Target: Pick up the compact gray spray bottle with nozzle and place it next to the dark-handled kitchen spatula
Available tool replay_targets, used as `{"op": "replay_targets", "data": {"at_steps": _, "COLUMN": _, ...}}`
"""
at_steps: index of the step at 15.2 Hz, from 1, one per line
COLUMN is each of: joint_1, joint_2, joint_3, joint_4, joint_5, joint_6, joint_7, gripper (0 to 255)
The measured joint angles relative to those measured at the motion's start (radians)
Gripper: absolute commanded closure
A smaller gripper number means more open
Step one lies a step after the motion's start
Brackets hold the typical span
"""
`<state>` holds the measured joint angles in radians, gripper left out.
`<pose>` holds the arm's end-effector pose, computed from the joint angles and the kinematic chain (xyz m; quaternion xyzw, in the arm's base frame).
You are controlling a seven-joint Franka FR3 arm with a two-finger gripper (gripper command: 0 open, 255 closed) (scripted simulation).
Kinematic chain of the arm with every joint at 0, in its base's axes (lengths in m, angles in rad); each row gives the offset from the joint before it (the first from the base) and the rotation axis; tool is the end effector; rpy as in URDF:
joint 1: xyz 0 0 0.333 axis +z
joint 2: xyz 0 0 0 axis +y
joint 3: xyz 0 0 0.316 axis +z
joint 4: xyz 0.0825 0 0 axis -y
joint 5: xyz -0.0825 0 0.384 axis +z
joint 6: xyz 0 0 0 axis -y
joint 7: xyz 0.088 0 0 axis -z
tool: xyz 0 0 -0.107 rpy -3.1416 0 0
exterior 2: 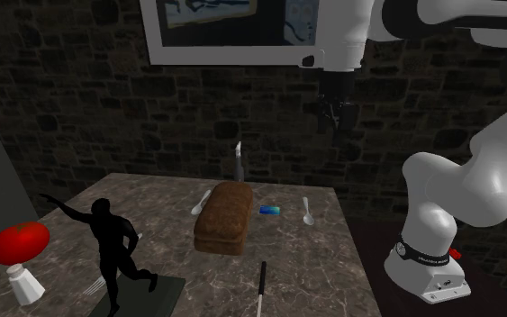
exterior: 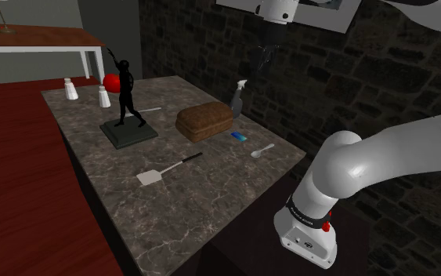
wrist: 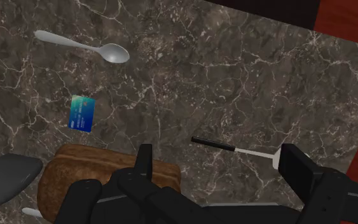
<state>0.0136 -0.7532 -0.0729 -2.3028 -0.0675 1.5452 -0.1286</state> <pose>0.3130 -0.0332 0.6023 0.9990 0.0438 -0.0036 0.0086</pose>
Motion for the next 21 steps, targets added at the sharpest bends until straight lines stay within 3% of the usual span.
{"op": "replay_targets", "data": {"at_steps": 4, "joint_1": 0.004, "joint_2": 0.016, "joint_3": -0.052, "joint_4": -0.004, "joint_5": -0.038, "joint_6": 0.025, "joint_7": -0.095, "gripper": 0}}
{"op": "replay_targets", "data": {"at_steps": 13, "joint_1": 0.03, "joint_2": 0.135, "joint_3": -0.29, "joint_4": 0.006, "joint_5": -0.178, "joint_6": 0.171, "joint_7": -0.52, "gripper": 0}}
{"op": "replay_targets", "data": {"at_steps": 17, "joint_1": 0.057, "joint_2": 0.235, "joint_3": -0.394, "joint_4": 0.052, "joint_5": -0.203, "joint_6": 0.247, "joint_7": -0.709, "gripper": 0}}
{"op": "replay_targets", "data": {"at_steps": 21, "joint_1": 0.1, "joint_2": 0.383, "joint_3": -0.505, "joint_4": 0.136, "joint_5": -0.184, "joint_6": 0.328, "joint_7": -0.91, "gripper": 0}}
